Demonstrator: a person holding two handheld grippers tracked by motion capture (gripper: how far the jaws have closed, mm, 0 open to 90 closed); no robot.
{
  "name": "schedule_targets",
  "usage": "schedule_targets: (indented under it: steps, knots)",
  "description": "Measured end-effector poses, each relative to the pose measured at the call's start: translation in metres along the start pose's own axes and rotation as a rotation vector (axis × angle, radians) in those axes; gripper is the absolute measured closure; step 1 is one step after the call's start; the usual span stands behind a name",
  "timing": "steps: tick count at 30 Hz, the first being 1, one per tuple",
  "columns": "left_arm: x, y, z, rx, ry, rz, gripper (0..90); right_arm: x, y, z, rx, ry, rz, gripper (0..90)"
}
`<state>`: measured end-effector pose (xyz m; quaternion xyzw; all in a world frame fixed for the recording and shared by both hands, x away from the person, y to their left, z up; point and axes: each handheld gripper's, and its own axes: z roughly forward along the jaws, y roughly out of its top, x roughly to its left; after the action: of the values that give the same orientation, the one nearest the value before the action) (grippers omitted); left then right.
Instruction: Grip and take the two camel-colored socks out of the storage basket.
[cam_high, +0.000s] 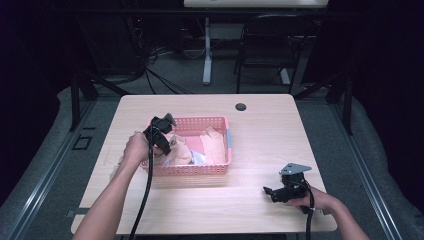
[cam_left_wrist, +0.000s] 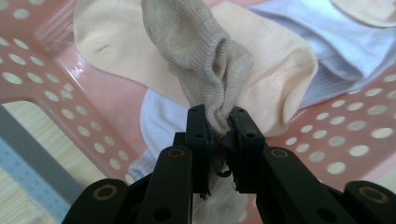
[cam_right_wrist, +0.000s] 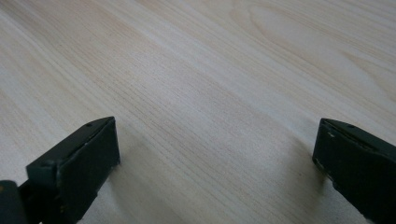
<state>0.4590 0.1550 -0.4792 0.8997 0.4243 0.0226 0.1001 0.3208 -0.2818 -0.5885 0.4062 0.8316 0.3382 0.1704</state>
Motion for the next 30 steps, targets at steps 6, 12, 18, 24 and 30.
schedule_targets:
  steps: [6,12,18,24,30]
  knots:
    - [0.002,0.001,-0.013,-0.017,0.003,0.009,79.6,0.0,0.0,0.0,-0.001,0.0,0.001,0.0]
    - [0.003,0.001,-0.027,-0.033,0.002,0.012,79.6,0.0,0.0,0.0,-0.001,0.002,0.001,0.0]
    - [0.003,0.003,-0.042,-0.049,0.01,0.021,79.6,0.0,0.0,0.0,-0.001,0.0,0.001,0.0]
    - [0.001,0.007,-0.06,-0.068,0.015,0.029,79.6,0.0,0.0,0.0,0.001,0.001,-0.001,0.0]
    - [-0.002,0.011,-0.081,-0.087,0.047,0.043,79.6,0.0,0.0,0.0,-0.003,0.005,0.002,0.0]
